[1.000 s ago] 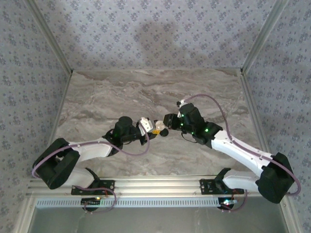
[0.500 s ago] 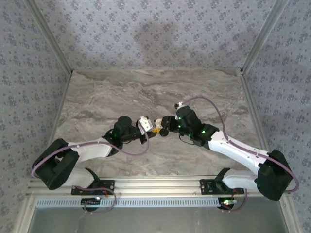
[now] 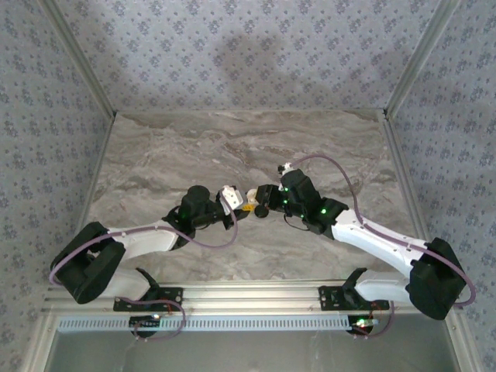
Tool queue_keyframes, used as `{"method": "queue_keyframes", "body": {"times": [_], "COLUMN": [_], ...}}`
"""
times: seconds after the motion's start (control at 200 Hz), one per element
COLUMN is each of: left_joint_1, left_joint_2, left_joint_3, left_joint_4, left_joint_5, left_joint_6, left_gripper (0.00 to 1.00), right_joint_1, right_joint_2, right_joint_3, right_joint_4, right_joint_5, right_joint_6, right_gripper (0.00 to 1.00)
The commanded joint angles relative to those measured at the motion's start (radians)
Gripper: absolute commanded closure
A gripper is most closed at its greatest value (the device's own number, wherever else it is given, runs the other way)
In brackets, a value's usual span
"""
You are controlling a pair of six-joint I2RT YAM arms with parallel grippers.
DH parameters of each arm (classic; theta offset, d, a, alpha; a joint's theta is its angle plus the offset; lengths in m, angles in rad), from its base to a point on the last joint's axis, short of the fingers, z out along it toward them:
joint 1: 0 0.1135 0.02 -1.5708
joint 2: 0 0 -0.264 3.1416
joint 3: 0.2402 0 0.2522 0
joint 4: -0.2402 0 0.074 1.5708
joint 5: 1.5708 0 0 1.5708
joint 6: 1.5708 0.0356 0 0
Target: Insert the wireless bluetooth earbuds into the charging case
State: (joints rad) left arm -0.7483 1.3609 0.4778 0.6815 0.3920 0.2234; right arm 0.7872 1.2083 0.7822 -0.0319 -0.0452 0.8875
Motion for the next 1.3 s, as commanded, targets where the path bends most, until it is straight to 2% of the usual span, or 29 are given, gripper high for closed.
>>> {"method": "queue_keyframes", "body": {"times": [0.0,0.47,0.655,0.859,1.079,1.224,1.299], "left_joint_1": [-0.006,-0.006,-0.005,-0.006,-0.005,-0.005,-0.006], "left_joint_2": [-0.04,-0.043,-0.052,-0.059,-0.068,-0.073,-0.076], "left_joint_3": [0.003,-0.002,-0.005,-0.003,-0.006,-0.005,-0.002], "left_joint_4": [0.049,0.049,0.049,0.039,0.031,0.023,0.013], "left_joint_5": [-0.01,-0.02,-0.021,-0.017,-0.016,-0.001,0.028], "left_joint_6": [-0.002,0.004,0.005,0.01,0.013,0.017,0.019], "left_gripper": [0.95,0.96,0.96,0.96,0.96,0.96,0.96], "right_joint_1": [0.01,0.01,0.005,-0.011,-0.043,-0.076,-0.117], "right_joint_2": [0.011,0.02,0.024,0.026,-0.011,-0.044,-0.065], "right_joint_3": [-0.009,-0.005,0.005,0.046,0.057,0.058,0.053], "right_joint_4": [-0.005,-0.019,-0.062,-0.126,-0.171,-0.167,-0.127], "right_joint_5": [-0.046,-0.104,-0.084,-0.047,-0.033,-0.074,-0.15], "right_joint_6": [0.019,0.033,0.038,0.025,0.002,-0.062,-0.114], "right_gripper": [0.77,0.77,0.76,0.65,0.56,0.48,0.42]}}
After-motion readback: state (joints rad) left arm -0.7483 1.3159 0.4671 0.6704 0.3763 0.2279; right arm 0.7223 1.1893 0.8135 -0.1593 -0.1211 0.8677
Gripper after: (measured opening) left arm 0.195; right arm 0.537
